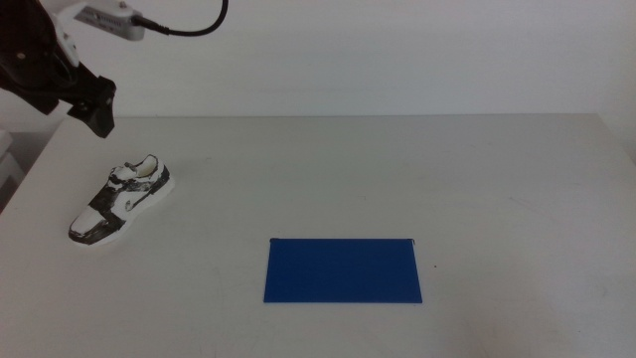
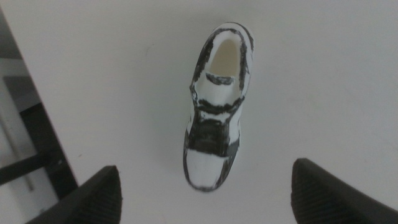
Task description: Use one arm to grab the shoe from the table and place it on the mat.
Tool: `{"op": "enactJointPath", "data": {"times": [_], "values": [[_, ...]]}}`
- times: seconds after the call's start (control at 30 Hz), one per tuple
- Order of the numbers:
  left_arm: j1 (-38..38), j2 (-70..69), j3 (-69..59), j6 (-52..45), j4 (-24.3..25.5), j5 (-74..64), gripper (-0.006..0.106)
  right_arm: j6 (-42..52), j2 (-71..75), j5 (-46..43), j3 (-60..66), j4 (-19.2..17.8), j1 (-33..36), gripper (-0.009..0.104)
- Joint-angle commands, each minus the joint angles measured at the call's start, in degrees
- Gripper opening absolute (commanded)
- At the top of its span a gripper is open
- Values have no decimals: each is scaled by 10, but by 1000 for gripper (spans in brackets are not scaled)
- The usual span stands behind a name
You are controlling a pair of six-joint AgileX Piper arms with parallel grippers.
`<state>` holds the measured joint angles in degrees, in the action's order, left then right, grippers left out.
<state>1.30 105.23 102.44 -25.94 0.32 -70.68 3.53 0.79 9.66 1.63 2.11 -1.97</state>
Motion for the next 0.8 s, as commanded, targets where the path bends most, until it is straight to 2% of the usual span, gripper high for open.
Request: {"op": "enactJointPath", "data": {"times": [0.0, 0.2, 0.5, 0.77], "values": [[11, -17, 20, -6, -19, 26, 94, 7, 12, -45, -5, -5, -3, 66], [46, 17, 33, -88, -89, 30, 94, 7, 12, -45, -5, -5, -3, 66], [44, 118, 88, -92, -86, -3, 94, 7, 12, -45, -5, -5, -3, 66], [44, 184, 93, -114, -115, 5, 94, 7, 12, -45, -5, -5, -3, 66]]}}
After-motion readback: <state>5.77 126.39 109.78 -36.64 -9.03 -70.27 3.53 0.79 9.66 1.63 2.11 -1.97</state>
